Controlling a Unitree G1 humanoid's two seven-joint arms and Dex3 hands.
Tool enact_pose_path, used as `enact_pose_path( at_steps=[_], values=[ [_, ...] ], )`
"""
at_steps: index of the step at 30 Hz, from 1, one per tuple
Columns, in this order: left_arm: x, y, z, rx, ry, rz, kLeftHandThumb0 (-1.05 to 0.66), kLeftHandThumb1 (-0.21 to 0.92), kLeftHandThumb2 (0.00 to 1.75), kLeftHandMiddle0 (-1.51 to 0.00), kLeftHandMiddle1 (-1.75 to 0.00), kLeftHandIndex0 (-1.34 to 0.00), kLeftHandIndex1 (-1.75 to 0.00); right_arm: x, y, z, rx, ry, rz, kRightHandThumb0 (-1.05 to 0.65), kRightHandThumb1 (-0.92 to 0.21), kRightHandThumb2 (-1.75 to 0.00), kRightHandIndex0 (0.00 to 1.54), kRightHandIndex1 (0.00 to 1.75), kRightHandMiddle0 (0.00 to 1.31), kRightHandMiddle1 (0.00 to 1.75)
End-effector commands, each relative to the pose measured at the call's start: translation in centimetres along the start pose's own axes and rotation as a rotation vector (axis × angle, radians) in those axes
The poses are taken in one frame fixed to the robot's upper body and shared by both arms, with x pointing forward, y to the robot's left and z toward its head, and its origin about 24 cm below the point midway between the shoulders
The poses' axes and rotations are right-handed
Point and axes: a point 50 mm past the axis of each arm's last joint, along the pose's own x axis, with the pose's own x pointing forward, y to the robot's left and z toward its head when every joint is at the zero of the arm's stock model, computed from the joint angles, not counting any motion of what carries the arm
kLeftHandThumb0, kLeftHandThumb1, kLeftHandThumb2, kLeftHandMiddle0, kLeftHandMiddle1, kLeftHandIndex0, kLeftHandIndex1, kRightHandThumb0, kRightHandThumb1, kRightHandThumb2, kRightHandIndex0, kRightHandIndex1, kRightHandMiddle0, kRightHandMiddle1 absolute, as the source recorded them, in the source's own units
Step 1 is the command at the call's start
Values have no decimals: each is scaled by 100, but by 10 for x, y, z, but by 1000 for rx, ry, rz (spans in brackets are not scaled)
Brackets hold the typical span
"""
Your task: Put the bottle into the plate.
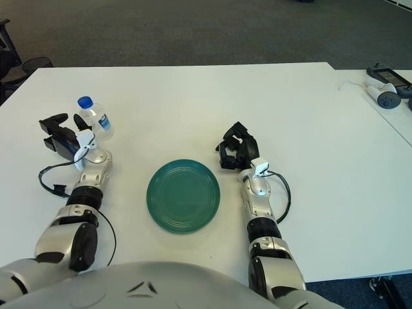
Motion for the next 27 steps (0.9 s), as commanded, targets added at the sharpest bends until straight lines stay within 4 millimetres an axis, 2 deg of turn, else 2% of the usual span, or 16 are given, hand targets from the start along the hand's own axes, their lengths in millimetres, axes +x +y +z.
enact_pose_path(
  at_steps=[1,5,8,13,17,21,27],
  values=[
    [8,-4,5,-4,-27,-33,-97,92,45,0,-87,0,-128,-49,2,-62,76,329,-40,0,-19,-132,85,128,58,175],
    [5,-5,2,8,-50,-66,-101,92,35,0,-67,0,-94,-49,2,-62,82,330,-36,0,-18,-132,85,128,59,175],
    [-8,-8,-2,10,-83,-105,-104,92,23,0,-49,0,-64,-49,2,-62,87,332,-33,0,-18,-133,86,128,59,175],
    [-15,-8,-2,1,-136,-123,-105,92,15,0,-38,0,-40,-48,3,-63,87,341,-26,0,-18,-132,87,125,60,175],
    [-20,-7,-1,-31,-162,-116,-105,92,13,0,-38,0,-32,-49,3,-64,89,350,-16,0,-18,-132,88,125,59,175],
    [-25,-7,-1,-57,-176,-110,-105,92,12,0,-42,0,-32,-49,2,-64,97,351,-12,0,-17,-133,87,127,59,175],
    [-30,-4,-2,-77,-189,-92,-105,92,13,0,-48,0,-47,-50,3,-66,102,358,-17,0,-13,-139,88,128,64,175]
  ],
)
